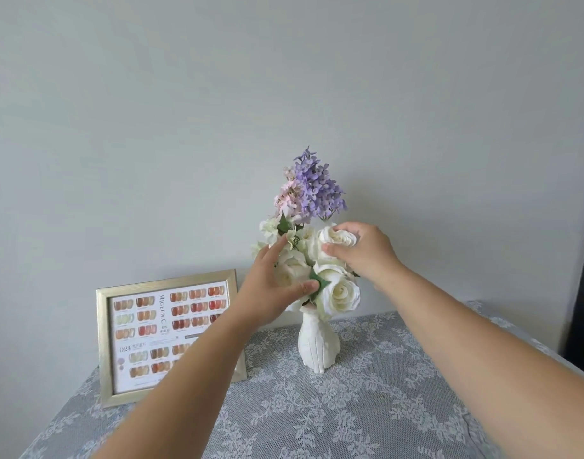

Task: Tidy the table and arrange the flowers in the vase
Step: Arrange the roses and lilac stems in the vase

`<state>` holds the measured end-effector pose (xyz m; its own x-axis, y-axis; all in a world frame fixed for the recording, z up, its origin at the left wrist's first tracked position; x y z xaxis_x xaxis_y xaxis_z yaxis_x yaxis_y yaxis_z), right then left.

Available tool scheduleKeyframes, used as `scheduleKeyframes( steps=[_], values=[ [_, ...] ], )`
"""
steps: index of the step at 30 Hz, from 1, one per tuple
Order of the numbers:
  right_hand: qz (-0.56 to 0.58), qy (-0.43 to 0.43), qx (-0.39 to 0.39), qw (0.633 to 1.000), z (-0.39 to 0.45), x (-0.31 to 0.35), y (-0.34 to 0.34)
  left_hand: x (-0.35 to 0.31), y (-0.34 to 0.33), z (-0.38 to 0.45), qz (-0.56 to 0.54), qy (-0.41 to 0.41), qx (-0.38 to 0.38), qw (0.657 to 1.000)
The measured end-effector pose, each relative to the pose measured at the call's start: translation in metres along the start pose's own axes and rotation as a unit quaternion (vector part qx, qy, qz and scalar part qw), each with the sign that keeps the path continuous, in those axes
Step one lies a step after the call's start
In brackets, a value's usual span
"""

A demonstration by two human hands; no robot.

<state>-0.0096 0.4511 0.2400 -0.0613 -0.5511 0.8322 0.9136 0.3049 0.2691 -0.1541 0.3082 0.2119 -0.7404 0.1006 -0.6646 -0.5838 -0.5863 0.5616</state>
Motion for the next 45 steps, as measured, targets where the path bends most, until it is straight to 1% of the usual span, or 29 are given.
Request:
scheduleKeyframes(
  steps=[7, 11, 13, 14, 17, 19, 22, 26, 30, 33, 35, 36, 38, 40, 43, 45],
  values=[
    [0.008, -0.035, 0.045, 0.998, -0.001, -0.007, 0.007, 0.004, 0.005, -0.004, 0.036, 0.006, -0.013, 0.999],
    [-0.011, -0.008, 0.074, 0.997, -0.016, -0.012, 0.019, 0.005, 0.014, -0.014, 0.057, 0.007, -0.043, 0.997],
    [0.006, 0.009, 0.062, 0.998, -0.023, -0.016, 0.027, 0.000, 0.015, -0.021, 0.071, 0.000, -0.053, 0.996],
    [0.026, 0.013, 0.050, 0.998, -0.027, -0.019, 0.031, -0.005, 0.013, -0.024, 0.096, -0.012, -0.059, 0.994],
    [0.105, 0.007, 0.016, 0.994, -0.034, -0.029, 0.040, -0.026, 0.000, -0.031, 0.229, -0.072, -0.081, 0.967],
    [0.124, 0.006, -0.007, 0.992, -0.038, -0.035, 0.044, -0.034, -0.010, -0.030, 0.268, -0.080, -0.082, 0.957],
    [0.121, 0.008, -0.012, 0.992, -0.041, -0.040, 0.045, -0.034, -0.015, -0.020, 0.273, -0.051, -0.085, 0.957],
    [0.113, 0.004, 0.011, 0.994, -0.044, -0.043, 0.042, -0.023, -0.014, -0.008, 0.248, -0.031, -0.083, 0.965],
    [0.090, 0.001, 0.020, 0.996, -0.046, -0.045, 0.040, -0.015, -0.020, -0.009, 0.285, -0.021, -0.062, 0.956],
    [0.094, 0.011, -0.009, 0.996, -0.047, -0.046, 0.041, -0.019, -0.014, -0.014, 0.261, -0.028, -0.071, 0.962],
    [0.133, 0.013, -0.061, 0.989, -0.051, -0.050, 0.043, -0.022, -0.006, -0.020, 0.243, -0.046, -0.097, 0.964],
    [0.178, -0.004, -0.096, 0.979, -0.053, -0.057, 0.044, -0.022, -0.002, -0.025, 0.221, -0.052, -0.113, 0.967],
    [0.264, -0.067, -0.158, 0.949, -0.061, -0.077, 0.043, -0.017, 0.004, -0.036, 0.129, -0.052, -0.141, 0.980],
    [0.295, -0.136, -0.193, 0.926, -0.069, -0.101, 0.036, -0.005, 0.006, -0.050, 0.023, -0.037, -0.174, 0.984],
    [0.296, -0.210, -0.191, 0.912, -0.082, -0.130, 0.014, 0.024, -0.013, -0.071, -0.116, 0.026, -0.207, 0.971],
    [0.325, -0.267, -0.147, 0.895, -0.090, -0.145, -0.008, 0.048, -0.038, -0.084, -0.165, 0.087, -0.206, 0.961]
  ],
)
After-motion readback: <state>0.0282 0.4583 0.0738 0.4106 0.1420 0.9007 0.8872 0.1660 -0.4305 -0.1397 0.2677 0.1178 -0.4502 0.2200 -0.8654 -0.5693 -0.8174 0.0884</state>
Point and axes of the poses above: each hand's wrist, its own z-axis towards the middle knuckle, its own y-axis out of the back of the hand, x = y × z, the point moved 5 cm from there along z, towards the middle knuckle, and after that the axes turned 6 degrees about z, right-handed, at the moved point
